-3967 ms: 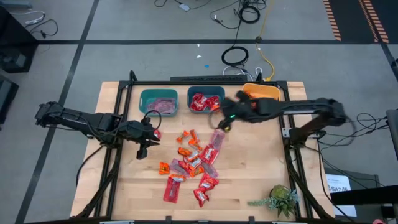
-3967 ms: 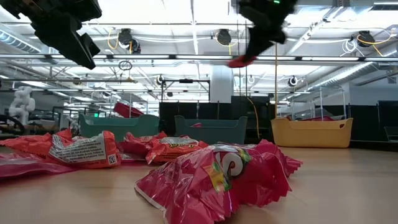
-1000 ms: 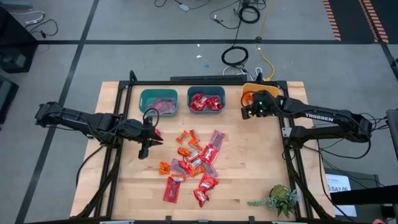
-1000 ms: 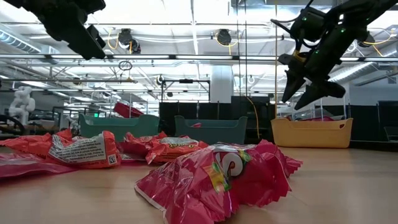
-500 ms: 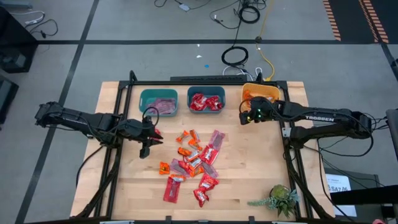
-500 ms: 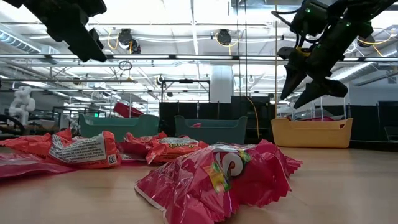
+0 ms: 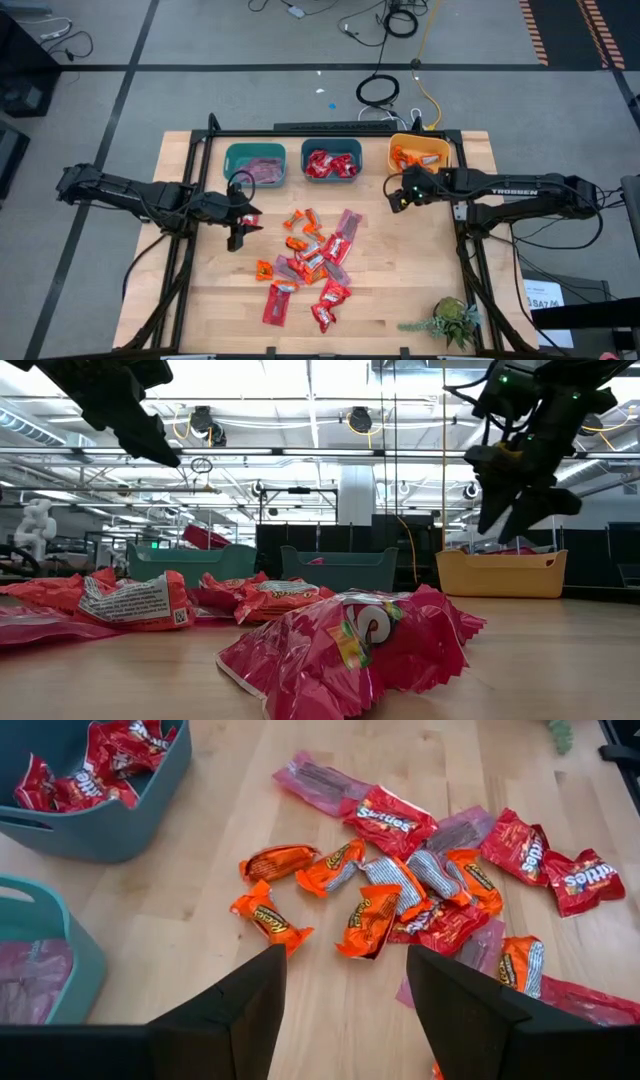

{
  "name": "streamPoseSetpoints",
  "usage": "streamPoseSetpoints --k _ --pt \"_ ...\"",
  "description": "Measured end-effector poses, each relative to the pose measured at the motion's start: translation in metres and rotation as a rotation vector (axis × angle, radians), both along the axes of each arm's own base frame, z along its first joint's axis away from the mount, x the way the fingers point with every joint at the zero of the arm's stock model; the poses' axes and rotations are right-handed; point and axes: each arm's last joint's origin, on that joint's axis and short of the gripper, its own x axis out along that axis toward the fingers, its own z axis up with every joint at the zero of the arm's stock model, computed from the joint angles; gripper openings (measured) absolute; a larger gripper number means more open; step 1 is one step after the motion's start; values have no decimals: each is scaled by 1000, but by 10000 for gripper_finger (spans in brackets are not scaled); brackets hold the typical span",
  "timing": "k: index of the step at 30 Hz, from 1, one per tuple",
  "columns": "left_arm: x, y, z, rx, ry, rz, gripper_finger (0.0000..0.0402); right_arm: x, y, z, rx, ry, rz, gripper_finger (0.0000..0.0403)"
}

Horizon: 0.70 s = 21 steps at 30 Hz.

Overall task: Sort candy
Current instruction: Put the red chocolate into the green bin

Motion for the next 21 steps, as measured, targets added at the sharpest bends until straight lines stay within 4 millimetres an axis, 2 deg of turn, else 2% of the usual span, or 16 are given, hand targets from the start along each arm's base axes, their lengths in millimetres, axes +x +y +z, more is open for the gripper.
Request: streamPoseSetpoints --k 7,11,17,21 --pt "1 0 1 39 -16 -41 219 -2 9 -2 52 21 -39 208" --pt "8 -3 -5 30 20 -63 219 -1 15 -2 60 17 -22 208" --pt "28 -22 -29 33 141 -148 219 0 23 -2 48 19 17 208" --pt "42 -37 -51 41 223 -130 219 1 27 -2 44 22 53 208"
